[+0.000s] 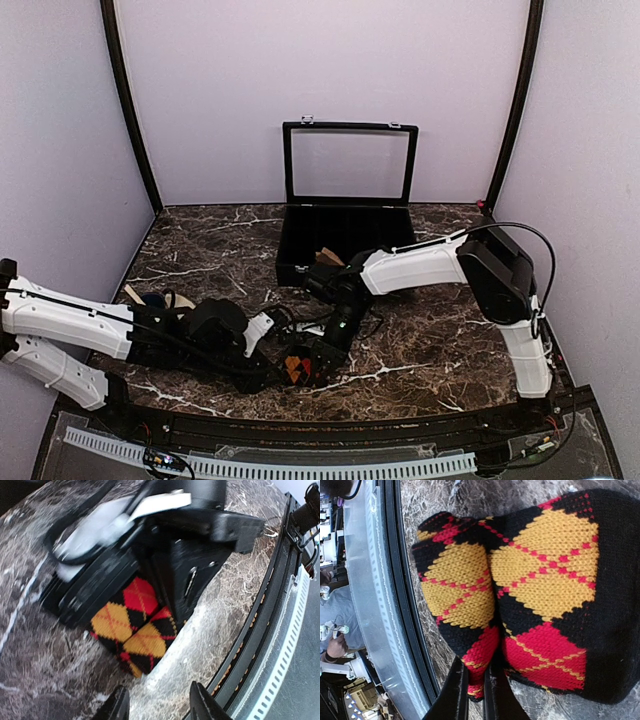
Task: Roll the socks
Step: Roll the sock at the center of the board.
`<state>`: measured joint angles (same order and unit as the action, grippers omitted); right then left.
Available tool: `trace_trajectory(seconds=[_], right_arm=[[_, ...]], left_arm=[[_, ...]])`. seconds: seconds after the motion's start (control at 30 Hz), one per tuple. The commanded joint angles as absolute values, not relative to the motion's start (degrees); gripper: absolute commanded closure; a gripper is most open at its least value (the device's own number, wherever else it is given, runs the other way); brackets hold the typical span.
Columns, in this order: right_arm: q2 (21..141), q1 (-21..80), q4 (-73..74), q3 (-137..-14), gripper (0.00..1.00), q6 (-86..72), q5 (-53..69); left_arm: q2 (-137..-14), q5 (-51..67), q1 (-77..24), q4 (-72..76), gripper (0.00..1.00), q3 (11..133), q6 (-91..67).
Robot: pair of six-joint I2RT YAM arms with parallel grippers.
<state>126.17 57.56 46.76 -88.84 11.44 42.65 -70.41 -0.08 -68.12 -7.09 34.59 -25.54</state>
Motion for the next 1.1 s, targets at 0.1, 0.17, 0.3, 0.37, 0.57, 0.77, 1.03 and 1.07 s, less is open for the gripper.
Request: trace_trajectory(seconds=[0.1,0.17,0.3,0.37,0.57,0.77,1.03,1.07], right_arm=[[129.3,57.7,51.4,-90.4,0.97,11.9,42.0],[129.5,57.6,51.8,-90.8,0.97,12.0,42.2],[129.7,57.7,52.2,-91.0,0.97,12.1,42.2],[129.6,57.7,52.3,-91.1,0.97,12.1,42.3],[129.6,57.7,52.3,-91.0,0.97,12.3,42.6],[130.0,57.7,52.7,-91.2,0.97,12.6,43.3],[130.0,57.7,53.2,-91.5,0.97,13.0,44.1],[129.9,57.6,53.3,-91.4,0.97,13.0,44.1]], left_arm=[[-78.5,-3.8,-71.2,-12.5,0.55,43.0,-16.4],[-80.3,-3.8,-71.3,-13.3,0.55,44.4,-14.7],[-83.6,-3.3,-71.3,-15.0,0.55,46.7,-11.6],[-84.8,-3.3,-71.3,-15.8,0.55,47.5,-10.5],[-88.0,-4.4,-71.3,-17.2,0.55,49.7,-6.9],[-90.5,-5.1,-71.3,-18.0,0.55,51.8,-3.7],[-94.3,-4.7,-71.3,-19.2,0.56,53.3,-0.7],[-94.6,-4.8,-71.3,-19.2,0.57,53.3,-0.7]])
